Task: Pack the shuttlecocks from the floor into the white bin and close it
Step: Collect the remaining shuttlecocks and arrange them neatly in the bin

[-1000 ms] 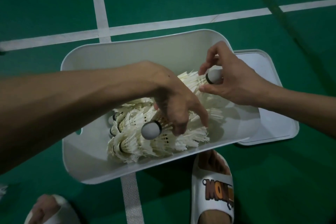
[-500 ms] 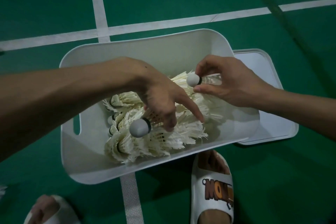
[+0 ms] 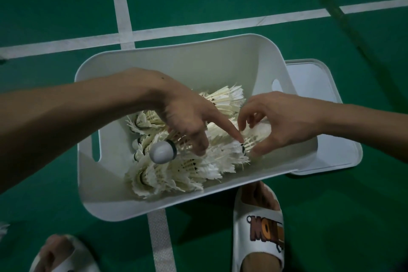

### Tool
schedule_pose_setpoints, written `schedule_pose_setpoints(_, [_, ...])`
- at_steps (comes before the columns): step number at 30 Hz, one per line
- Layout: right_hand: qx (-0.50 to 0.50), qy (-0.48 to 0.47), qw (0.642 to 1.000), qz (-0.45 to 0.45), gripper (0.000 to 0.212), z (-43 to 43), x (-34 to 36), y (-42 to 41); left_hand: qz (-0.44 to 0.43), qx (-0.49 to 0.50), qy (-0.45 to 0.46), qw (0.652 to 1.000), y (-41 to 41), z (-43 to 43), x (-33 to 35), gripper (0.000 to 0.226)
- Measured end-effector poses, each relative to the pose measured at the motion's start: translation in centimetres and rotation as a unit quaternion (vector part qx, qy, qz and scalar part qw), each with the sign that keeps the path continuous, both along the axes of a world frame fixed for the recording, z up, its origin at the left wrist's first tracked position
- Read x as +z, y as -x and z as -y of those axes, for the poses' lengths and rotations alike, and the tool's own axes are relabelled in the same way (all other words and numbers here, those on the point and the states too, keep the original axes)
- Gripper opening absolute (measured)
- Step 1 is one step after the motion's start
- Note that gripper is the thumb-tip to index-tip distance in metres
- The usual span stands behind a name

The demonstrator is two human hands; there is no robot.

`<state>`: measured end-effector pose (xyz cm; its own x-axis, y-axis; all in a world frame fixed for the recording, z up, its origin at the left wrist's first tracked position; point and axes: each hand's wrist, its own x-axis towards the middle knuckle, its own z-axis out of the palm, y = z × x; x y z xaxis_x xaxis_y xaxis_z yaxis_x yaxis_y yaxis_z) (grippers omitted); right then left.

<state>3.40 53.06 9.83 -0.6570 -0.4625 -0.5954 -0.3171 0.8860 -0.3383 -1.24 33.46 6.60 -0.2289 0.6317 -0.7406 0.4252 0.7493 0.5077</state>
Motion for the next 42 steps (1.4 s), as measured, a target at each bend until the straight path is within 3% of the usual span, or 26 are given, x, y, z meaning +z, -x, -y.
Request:
schedule_pose_setpoints(4, [-0.045,-0.003,0.999,0.001,0.052,0.3,-0.3,-0.7,-0.009,0.012,-0.034,0.999,0.0,-0.2,-0.1,0.061])
schedule_pose_setpoints(8, [-0.066,0.022,0.995,0.075,0.049,-0.4,0.4,-0.5,0.009,0.019,-0.036,0.999,0.0,0.1,0.3,0.065])
schedule_pose_setpoints(11, [-0.039,-0.003,0.992,0.116,0.059,-0.9,1.2,-0.3,0.016,0.027,-0.04,0.999,-0.1,0.4,0.6,0.064])
schedule_pose_setpoints(16, [-0.031,-0.025,0.998,0.055,0.06,-0.5,0.3,-0.7,0.071,-0.046,-0.057,0.995,-0.1,-0.1,2.6,0.066])
schedule_pose_setpoints(23, [-0.053,-0.007,0.998,0.024,0.058,-0.3,-1.7,-1.6,0.043,-0.055,-0.072,0.995,-0.4,-0.5,2.1,0.057])
schedule_pose_setpoints(27, [-0.062,-0.003,0.997,0.047,0.065,-0.4,-1.1,-1.0,0.059,-0.002,-0.102,0.993,0.3,0.7,1.9,0.046])
schedule_pose_setpoints(30, [-0.041,-0.022,0.997,0.058,0.06,-0.3,-0.4,-0.6,0.09,0.078,-0.166,0.979,0.9,2.4,2.3,0.034])
schedule_pose_setpoints(33, [-0.033,-0.04,0.998,0.024,0.05,0.0,0.8,0.4,0.06,0.159,-0.219,0.961,1.4,4.2,3.0,0.031])
schedule_pose_setpoints(37, [-0.152,0.101,0.983,-0.015,0.053,1.7,1.7,1.6,-0.031,0.202,-0.218,0.954,1.6,6.0,2.9,0.049])
schedule_pose_setpoints(40, [-0.235,0.241,0.941,0.035,0.063,4.0,0.7,1.6,-0.094,0.186,-0.189,0.96,0.8,5.8,2.6,0.066])
schedule_pose_setpoints(42, [-0.253,0.285,0.923,0.055,0.07,5.5,0.0,1.4,-0.123,0.2,-0.195,0.952,0.5,5.5,2.3,0.075])
